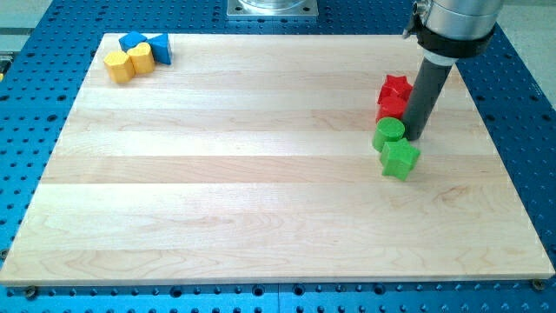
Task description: Move the red star above the red circle
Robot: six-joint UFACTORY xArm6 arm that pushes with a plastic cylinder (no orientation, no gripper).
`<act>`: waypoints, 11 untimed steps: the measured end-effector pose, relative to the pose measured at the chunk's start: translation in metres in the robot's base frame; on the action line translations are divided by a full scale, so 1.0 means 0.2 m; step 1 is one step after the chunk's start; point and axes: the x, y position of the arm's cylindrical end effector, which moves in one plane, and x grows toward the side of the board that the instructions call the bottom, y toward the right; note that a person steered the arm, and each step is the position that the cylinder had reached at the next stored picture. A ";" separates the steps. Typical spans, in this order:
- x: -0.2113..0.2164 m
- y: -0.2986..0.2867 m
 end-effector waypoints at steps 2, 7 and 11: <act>-0.13 0.32; -0.33 0.11; -0.40 0.11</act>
